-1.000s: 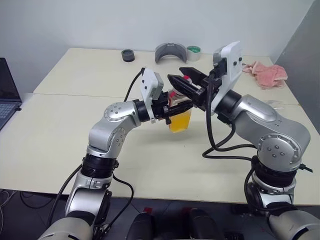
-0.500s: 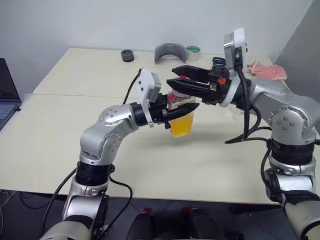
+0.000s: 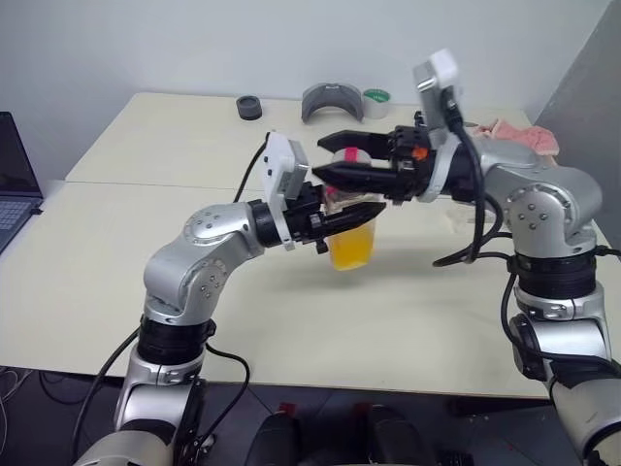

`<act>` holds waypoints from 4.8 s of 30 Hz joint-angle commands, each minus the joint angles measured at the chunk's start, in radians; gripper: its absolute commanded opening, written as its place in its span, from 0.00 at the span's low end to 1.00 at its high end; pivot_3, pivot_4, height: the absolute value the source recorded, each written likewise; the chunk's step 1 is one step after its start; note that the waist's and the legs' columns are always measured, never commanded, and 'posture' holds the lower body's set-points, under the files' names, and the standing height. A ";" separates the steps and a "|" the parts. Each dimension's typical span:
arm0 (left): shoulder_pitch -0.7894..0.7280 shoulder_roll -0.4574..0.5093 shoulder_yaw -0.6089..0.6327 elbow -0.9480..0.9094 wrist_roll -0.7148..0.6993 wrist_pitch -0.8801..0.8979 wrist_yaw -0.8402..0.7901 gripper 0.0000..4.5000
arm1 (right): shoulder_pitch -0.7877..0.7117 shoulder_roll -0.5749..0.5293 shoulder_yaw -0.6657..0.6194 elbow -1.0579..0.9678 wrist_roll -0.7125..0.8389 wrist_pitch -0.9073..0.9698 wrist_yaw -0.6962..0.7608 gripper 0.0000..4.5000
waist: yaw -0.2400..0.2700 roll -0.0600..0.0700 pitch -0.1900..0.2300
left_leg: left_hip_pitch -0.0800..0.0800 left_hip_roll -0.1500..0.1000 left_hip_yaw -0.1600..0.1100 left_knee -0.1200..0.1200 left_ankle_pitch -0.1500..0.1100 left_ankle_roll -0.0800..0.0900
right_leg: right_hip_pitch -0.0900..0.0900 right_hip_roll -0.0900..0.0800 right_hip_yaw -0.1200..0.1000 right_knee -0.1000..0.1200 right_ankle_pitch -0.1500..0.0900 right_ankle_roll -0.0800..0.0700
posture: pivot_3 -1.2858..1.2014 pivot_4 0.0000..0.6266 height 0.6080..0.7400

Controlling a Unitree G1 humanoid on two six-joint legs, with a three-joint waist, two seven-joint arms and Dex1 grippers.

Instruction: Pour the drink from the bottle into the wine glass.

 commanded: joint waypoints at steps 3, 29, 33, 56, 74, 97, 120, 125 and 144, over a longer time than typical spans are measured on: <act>-0.029 0.003 -0.009 -0.027 0.004 -0.052 -0.021 0.42 | 0.017 -0.037 -0.055 -0.074 0.034 0.055 -0.042 1.00 | 0.000 0.000 0.000 | 0.000 0.000 0.000 0.000 0.000 0.000 | 0.000 0.000 0.000 0.000 0.000 0.000 | 0.52 0.24 1.00; -0.091 -0.031 -0.025 0.160 0.102 -0.218 -0.045 0.42 | 0.152 0.097 -0.087 -0.460 -0.024 0.113 -0.700 1.00 | -0.001 0.000 0.000 | 0.000 0.000 0.000 0.000 0.000 0.000 | 0.000 0.001 0.001 0.000 0.000 0.000 | 0.52 0.24 1.00; -0.091 -0.033 -0.023 0.165 0.105 -0.221 -0.048 0.42 | 0.146 0.107 -0.077 -0.448 -0.047 0.097 -0.700 1.00 | -0.001 0.000 0.000 | 0.000 0.000 0.000 0.000 0.000 0.000 | 0.000 0.001 0.001 0.000 0.000 0.000 | 0.52 0.24 1.00; -0.092 -0.035 -0.015 0.154 0.096 -0.203 -0.040 0.42 | 0.147 -0.013 -0.219 -0.425 0.121 0.205 -0.671 1.00 | -0.001 0.000 0.000 | 0.000 0.000 0.000 0.000 0.000 0.000 | 0.000 0.001 0.001 0.000 0.000 0.000 | 0.52 0.24 1.00; -0.091 -0.033 -0.015 0.144 0.094 -0.195 -0.039 0.42 | 0.174 -0.054 -0.234 -0.448 0.281 0.196 -0.667 1.00 | -0.001 0.000 0.000 | -0.001 0.000 0.000 0.000 0.000 0.000 | 0.000 0.001 0.001 0.000 0.000 0.000 | 0.52 0.24 1.00; -0.093 -0.031 -0.010 0.140 0.097 -0.185 -0.029 0.42 | 0.154 0.059 -0.108 -0.397 0.132 0.063 -0.665 0.40 | 0.000 0.000 0.000 | -0.001 0.000 0.000 0.000 0.000 0.000 | 0.000 0.001 0.000 0.000 0.000 0.000 | 0.52 0.24 1.00; -0.090 -0.039 -0.009 0.140 0.097 -0.185 -0.025 0.42 | 0.037 0.012 -0.150 -0.346 0.133 0.073 -0.682 0.40 | -0.003 0.001 0.000 | -0.002 0.000 0.000 0.000 0.000 0.000 | -0.002 0.000 0.000 0.000 0.000 0.000 | 0.52 0.24 1.00; -0.085 -0.034 -0.008 0.130 0.094 -0.179 -0.023 0.42 | 0.102 -0.019 -0.197 -0.356 0.115 0.093 -0.712 0.40 | 0.000 0.001 0.000 | -0.003 0.000 0.000 0.000 0.000 0.000 | -0.002 0.000 0.000 0.000 0.000 0.000 | 0.52 0.24 1.00; -0.075 -0.041 -0.012 0.118 0.091 -0.175 -0.025 0.42 | 0.822 0.060 -0.199 -0.336 -0.339 -0.148 -0.949 0.40 | -0.002 0.001 0.000 | -0.005 0.000 0.001 0.004 0.000 0.000 | -0.004 0.003 0.003 0.001 0.000 0.001 | 0.52 0.24 1.00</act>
